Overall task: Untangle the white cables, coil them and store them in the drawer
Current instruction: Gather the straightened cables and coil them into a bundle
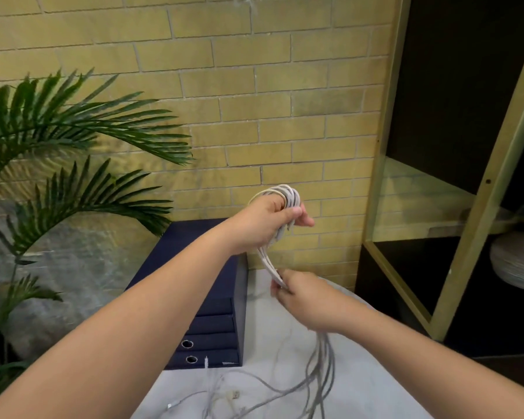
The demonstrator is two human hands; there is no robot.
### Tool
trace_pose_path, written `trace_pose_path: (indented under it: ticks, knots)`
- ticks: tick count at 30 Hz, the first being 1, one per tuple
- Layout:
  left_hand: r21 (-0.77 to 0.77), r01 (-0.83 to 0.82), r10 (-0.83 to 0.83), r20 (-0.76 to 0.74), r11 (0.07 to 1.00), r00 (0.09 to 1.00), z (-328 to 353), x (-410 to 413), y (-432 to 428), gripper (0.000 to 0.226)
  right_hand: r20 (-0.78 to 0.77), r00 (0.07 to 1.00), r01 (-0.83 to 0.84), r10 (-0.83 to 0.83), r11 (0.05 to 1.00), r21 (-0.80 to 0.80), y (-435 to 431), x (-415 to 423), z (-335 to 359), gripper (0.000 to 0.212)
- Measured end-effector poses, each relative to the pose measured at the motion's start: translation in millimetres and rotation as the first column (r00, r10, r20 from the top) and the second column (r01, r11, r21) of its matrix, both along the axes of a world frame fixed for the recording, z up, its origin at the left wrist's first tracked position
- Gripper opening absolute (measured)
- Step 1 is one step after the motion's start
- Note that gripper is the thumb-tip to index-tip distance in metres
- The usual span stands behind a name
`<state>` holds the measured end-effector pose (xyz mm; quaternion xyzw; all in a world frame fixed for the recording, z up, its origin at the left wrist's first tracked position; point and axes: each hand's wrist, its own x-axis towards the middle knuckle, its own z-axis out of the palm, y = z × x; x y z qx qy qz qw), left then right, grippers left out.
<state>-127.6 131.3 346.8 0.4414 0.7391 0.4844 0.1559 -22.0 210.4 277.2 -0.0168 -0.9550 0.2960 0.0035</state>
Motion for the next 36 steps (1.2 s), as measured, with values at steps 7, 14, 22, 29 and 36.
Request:
trace_pose_path:
  ticks: [7, 14, 22, 29, 36]
  knots:
    - [-0.257, -0.124, 0.062, -0.236, 0.958, 0.97, -22, 1, -12, 0.026, -0.019, 0.993, -0.105, 0.113, 0.968, 0.226, 20, 6, 43, 0.033]
    - [-0.334, -0.021, 0.006, -0.047, 0.942, 0.999, -33, 5, -23, 0.032, -0.2, 0.976, -0.041, 0.082, 0.979, 0.2, 36, 1, 62, 0.014]
    - [-0.203, 0.158, -0.053, 0.447, 0.966, 0.893, -37, 9, -43, 0.046, -0.116, 0.972, -0.189, 0.204, 0.973, 0.13, 54, -4, 69, 0.012]
    - [-0.198, 0.179, -0.083, 0.417, 0.964, 0.905, -32, 10, -52, 0.051, -0.217, 0.946, -0.214, 0.24, 0.967, 0.135, 56, -5, 68, 0.014]
    - [0.029, -0.221, 0.181, 0.476, 0.975, 0.861, -45, 5, -43, 0.038, -0.188, 0.94, -0.27, 0.286, 0.957, 0.107, 44, 4, 81, 0.013]
